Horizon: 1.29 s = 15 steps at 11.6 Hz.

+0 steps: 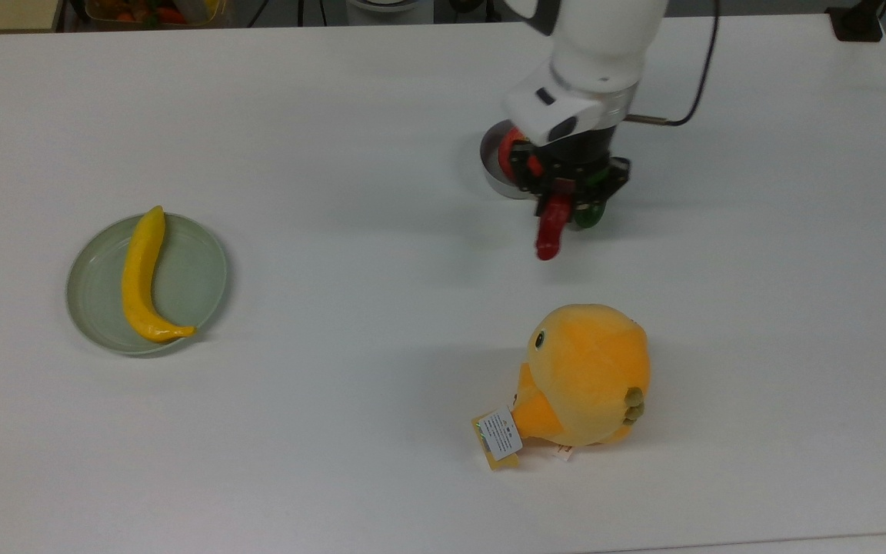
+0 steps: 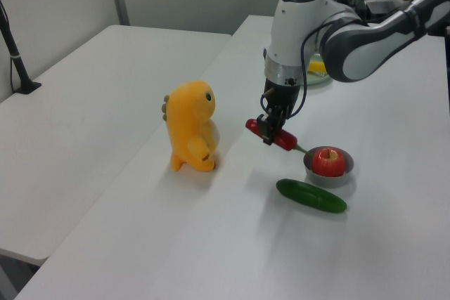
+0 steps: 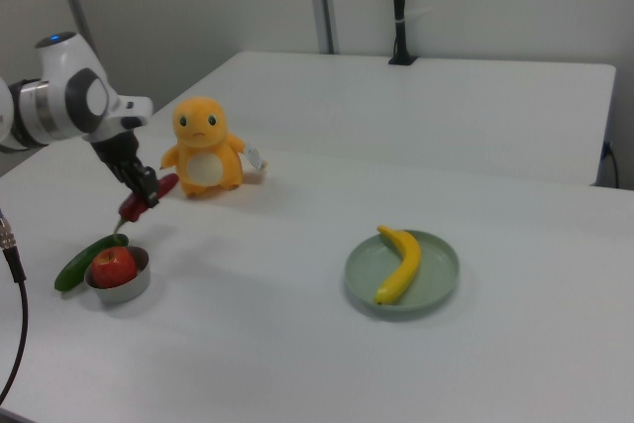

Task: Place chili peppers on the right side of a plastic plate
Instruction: 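Lift the chili pepper and carry it over the green plate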

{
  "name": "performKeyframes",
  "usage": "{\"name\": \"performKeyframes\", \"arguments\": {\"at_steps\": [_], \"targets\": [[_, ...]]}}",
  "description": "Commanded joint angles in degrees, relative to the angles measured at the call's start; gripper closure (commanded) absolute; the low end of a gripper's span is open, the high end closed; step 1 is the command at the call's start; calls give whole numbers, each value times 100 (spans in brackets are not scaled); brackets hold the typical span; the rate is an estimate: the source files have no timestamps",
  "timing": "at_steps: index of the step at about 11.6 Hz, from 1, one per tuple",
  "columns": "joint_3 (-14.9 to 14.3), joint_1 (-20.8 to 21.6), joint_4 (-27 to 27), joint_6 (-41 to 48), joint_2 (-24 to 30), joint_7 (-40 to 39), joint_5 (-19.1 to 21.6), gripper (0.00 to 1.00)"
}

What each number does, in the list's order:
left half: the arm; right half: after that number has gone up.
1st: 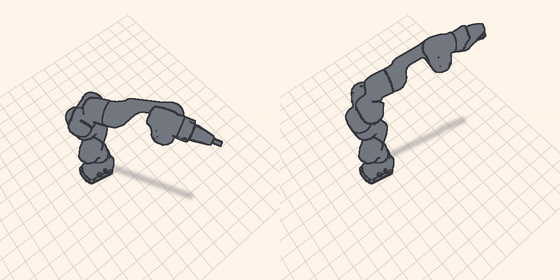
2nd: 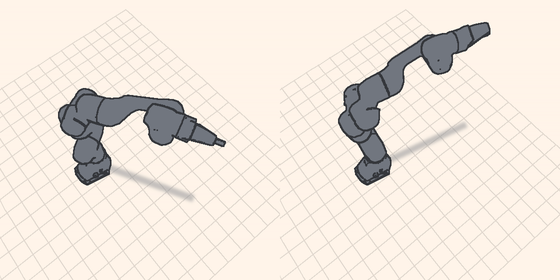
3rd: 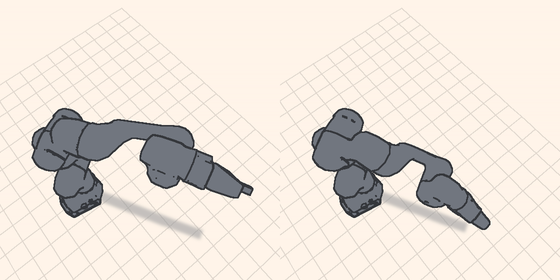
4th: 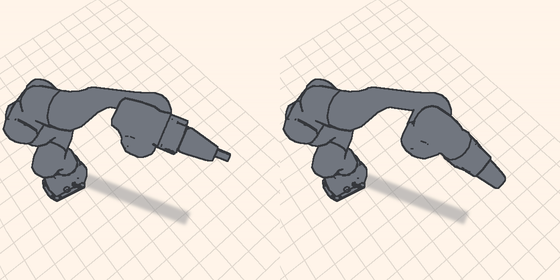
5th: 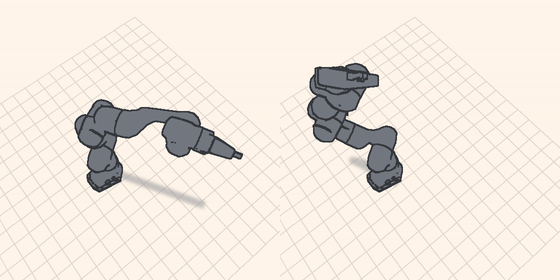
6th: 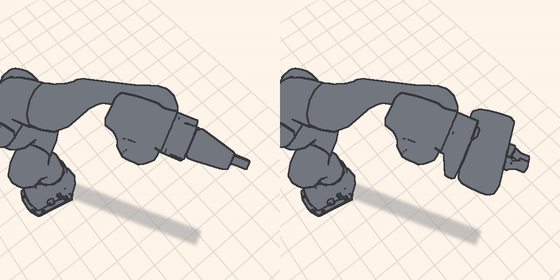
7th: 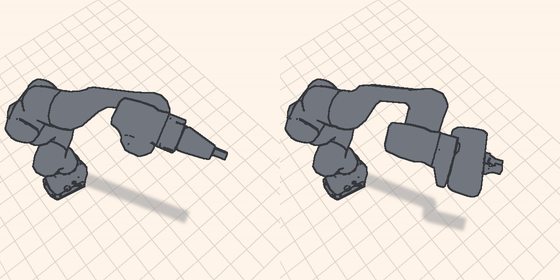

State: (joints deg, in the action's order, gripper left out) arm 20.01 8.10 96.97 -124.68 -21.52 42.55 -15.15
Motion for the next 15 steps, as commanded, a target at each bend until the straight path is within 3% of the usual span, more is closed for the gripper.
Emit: {"name": "performKeyframes", "arguments": {"at_steps": [1,4,7,9,11,15], "targets": [[-418,-115,76,576,235,-1123,38,81],[-1260,-142,67,585,253,-2248,38,81],[-1920,-474,-20,497,227,-3294,21,81],[-2167,-782,-222,471,139,-3919,29,81],[-2229,-1203,-284,86,95,-4324,21,81],[-2677,-1477,-293,-662,-212,-5054,12,81]]}}
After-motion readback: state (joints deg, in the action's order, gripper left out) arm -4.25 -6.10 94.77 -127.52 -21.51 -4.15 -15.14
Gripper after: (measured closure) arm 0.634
